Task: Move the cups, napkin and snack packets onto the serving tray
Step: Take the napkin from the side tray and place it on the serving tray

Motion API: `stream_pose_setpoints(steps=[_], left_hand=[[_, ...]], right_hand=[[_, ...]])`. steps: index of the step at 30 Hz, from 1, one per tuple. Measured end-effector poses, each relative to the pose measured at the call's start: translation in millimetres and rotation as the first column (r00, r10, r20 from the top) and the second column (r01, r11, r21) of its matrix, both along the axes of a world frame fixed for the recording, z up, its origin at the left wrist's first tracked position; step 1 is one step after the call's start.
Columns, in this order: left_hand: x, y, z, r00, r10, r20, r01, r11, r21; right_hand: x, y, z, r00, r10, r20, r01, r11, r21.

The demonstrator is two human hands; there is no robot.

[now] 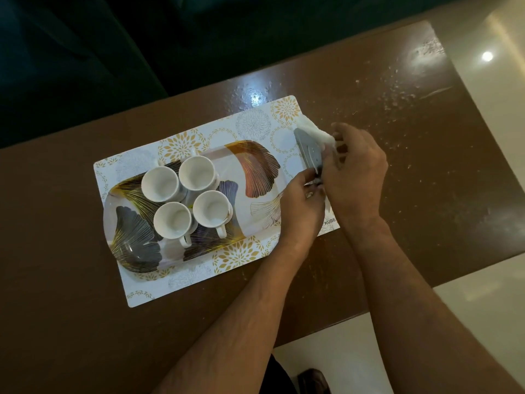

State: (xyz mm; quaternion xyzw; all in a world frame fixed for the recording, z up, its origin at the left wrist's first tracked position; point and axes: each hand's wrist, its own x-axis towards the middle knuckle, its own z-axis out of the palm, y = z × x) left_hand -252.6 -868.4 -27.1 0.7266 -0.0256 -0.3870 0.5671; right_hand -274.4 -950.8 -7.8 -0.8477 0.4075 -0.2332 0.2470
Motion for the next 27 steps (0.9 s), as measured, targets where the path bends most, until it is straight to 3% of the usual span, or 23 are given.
stream_pose_setpoints(steps=[7,27], left_hand=[[-1,3,2,1.000,-0.027,0.008,0.027,0.999,0.021],[11,17,-2,1.000,-0.027,-0.010,0.027,0.999,0.021]], right_hand=[[-1,8,-3,0.992,-0.019,-0.124,0.039,0.986,0.159],[9,26,0,0.990,-0.028,-0.140,0.053,0.982,0.182]])
